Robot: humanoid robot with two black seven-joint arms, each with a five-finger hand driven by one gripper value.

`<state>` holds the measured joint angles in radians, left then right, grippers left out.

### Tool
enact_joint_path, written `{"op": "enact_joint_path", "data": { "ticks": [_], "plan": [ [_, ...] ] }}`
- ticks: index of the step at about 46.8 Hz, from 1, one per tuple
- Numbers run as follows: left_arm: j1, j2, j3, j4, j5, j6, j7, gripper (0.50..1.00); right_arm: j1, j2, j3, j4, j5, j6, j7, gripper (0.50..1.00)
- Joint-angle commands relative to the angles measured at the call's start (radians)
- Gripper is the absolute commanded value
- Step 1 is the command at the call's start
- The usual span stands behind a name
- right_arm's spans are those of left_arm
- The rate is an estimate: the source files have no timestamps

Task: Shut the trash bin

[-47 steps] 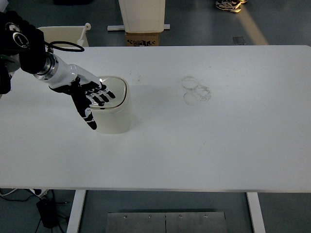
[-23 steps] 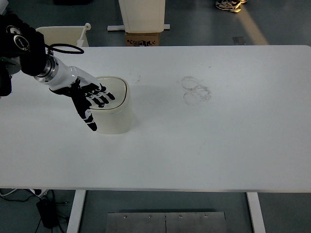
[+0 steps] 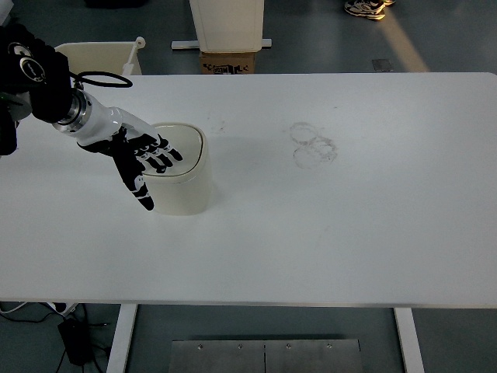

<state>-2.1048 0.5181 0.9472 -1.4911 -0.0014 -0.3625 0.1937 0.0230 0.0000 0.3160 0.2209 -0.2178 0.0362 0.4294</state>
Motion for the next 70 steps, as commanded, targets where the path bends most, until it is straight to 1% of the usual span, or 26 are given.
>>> {"op": "enact_joint_path", "data": {
  "ticks": [1,13,20,32,39,44,49,57,65,70],
  "plan": [
    [-0.006,0.000,-0.001,0.002,0.000,0.000,0.000,1.000,0.000,0.000,0.000,0.000,0.000,0.001,0.000,0.991],
    [-0.015,0.013,-0.018,0.032,0.000,-0.001,0.000,1.000,0.000,0.000,0.000,0.000,-0.002,-0.001,0.000,0.991],
    [-0.020,0.014,-0.065,0.071,0.000,-0.007,0.000,1.000,0.000,0.000,0.000,0.002,-0.002,-0.001,0.000,0.991],
    [-0.017,0.011,-0.206,0.212,-0.012,-0.012,0.000,1.000,0.000,0.000,0.000,0.002,-0.003,0.001,0.000,0.991],
    [-0.007,0.007,-0.266,0.304,-0.015,-0.012,-0.002,1.000,-0.002,0.000,-0.002,0.002,-0.003,-0.001,0.000,0.991],
    [0.029,-0.001,-0.323,0.386,-0.025,-0.007,-0.004,1.000,-0.002,0.000,-0.002,0.002,-0.003,0.001,0.000,0.991],
    [0.084,-0.004,-0.410,0.474,-0.041,0.000,-0.002,1.000,-0.003,0.000,-0.002,0.002,-0.002,0.001,0.000,0.993],
    [0.149,-0.010,-0.539,0.601,-0.042,0.000,-0.002,1.000,-0.005,0.000,-0.002,0.002,-0.002,0.001,0.000,0.991],
    [0.235,-0.010,-0.668,0.733,-0.043,0.002,-0.010,1.000,-0.008,0.000,-0.002,0.002,-0.002,0.001,0.000,0.991],
    [0.304,-0.009,-0.784,0.802,-0.046,0.004,-0.014,1.000,-0.008,0.000,-0.002,0.003,-0.002,0.001,0.000,0.991]
  ]
}}
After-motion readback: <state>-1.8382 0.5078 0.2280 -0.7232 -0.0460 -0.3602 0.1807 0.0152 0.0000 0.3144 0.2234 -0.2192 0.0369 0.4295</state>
